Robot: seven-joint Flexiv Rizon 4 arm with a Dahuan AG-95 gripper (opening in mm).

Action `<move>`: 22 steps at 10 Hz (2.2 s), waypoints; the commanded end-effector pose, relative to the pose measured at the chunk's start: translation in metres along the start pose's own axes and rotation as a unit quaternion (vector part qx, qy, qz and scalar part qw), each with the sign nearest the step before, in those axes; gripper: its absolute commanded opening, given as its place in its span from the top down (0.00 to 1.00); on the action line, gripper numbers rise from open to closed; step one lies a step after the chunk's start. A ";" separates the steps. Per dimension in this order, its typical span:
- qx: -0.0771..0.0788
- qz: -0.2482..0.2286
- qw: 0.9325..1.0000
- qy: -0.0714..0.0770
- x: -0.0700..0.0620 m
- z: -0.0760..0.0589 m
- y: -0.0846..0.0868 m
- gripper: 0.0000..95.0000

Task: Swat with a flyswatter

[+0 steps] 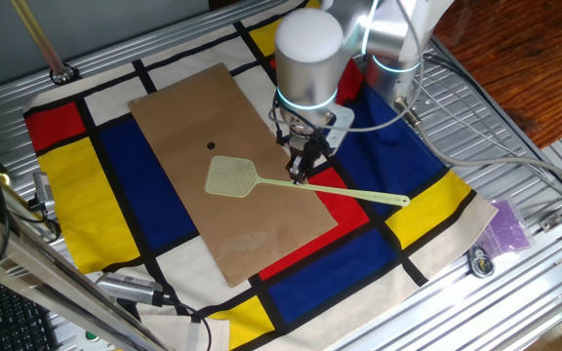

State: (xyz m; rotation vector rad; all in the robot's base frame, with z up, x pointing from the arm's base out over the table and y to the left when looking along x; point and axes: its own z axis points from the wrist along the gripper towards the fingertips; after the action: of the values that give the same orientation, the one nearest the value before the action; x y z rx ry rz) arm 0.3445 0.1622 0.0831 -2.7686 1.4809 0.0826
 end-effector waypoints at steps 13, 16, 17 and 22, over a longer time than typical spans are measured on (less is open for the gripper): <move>-0.012 -0.013 1.000 -0.004 -0.002 0.009 0.000 0.60; -0.015 -0.035 0.999 -0.008 -0.003 0.010 -0.001 0.60; -0.015 -0.042 0.999 -0.008 -0.006 0.013 -0.003 0.60; -0.014 -0.062 0.998 -0.008 -0.023 0.031 -0.003 0.60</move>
State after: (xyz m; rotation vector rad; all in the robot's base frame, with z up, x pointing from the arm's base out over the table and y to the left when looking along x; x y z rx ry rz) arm 0.3327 0.1853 0.0486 -2.8686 1.3098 0.1277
